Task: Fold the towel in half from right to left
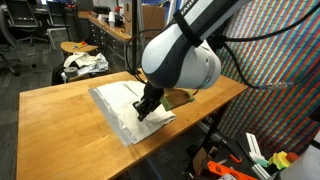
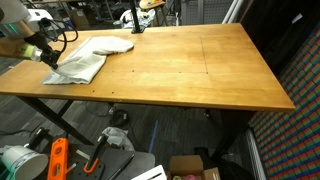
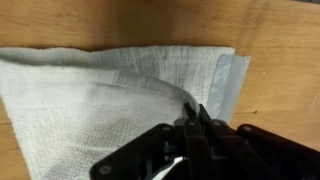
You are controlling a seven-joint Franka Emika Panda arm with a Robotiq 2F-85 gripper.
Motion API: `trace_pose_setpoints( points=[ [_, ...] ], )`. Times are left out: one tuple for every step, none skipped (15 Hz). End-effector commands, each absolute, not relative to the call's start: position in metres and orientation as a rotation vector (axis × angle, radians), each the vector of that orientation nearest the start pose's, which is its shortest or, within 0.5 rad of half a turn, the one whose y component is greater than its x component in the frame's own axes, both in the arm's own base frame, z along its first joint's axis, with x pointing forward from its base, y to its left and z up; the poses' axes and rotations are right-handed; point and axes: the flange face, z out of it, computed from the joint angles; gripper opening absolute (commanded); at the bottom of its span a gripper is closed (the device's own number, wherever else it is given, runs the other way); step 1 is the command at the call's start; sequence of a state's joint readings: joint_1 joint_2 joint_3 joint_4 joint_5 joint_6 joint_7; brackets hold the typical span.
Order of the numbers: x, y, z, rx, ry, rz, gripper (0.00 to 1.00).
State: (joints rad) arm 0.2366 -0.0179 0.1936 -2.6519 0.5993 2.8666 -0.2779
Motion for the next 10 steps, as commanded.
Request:
trace_pose_setpoints(
  points=[
    [0.401, 0.167, 0.254, -2.889, -0.241, -0.294, 0.03],
    [0.398, 0.170, 0.251, -2.884, -0.249, -0.272, 0.03],
    [0.397, 0.173, 0.249, -2.881, -0.255, -0.259, 0.03],
    [0.396, 0.176, 0.247, -2.874, -0.260, -0.243, 0.03],
    [0.395, 0.179, 0.245, -2.867, -0.259, -0.234, 0.03],
    [0.395, 0.181, 0.243, -2.855, -0.247, -0.249, 0.22],
    [0.395, 0.183, 0.242, -2.845, -0.235, -0.254, 0.31],
    [0.396, 0.184, 0.242, -2.831, -0.213, -0.262, 0.37],
    [0.397, 0.184, 0.243, -2.820, -0.199, -0.272, 0.44],
    [0.399, 0.183, 0.247, -2.808, -0.181, -0.295, 0.53]
  ],
)
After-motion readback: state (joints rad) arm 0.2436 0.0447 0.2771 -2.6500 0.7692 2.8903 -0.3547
